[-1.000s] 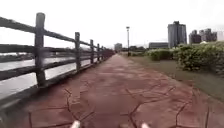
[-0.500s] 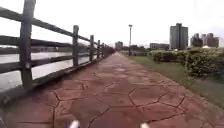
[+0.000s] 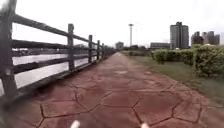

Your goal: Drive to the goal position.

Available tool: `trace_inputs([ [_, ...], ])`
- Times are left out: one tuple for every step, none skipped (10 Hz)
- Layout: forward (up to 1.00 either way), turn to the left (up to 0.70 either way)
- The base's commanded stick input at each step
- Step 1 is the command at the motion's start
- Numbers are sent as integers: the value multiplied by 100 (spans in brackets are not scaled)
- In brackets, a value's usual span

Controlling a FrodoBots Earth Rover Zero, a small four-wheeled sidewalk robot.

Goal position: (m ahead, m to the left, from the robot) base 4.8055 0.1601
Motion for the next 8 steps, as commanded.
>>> trace_inputs([
  [70, 0],
  [70, 0],
  [70, 0],
  [70, 0],
  [70, 0],
  [70, 0],
  [70, 0],
  [70, 0],
])
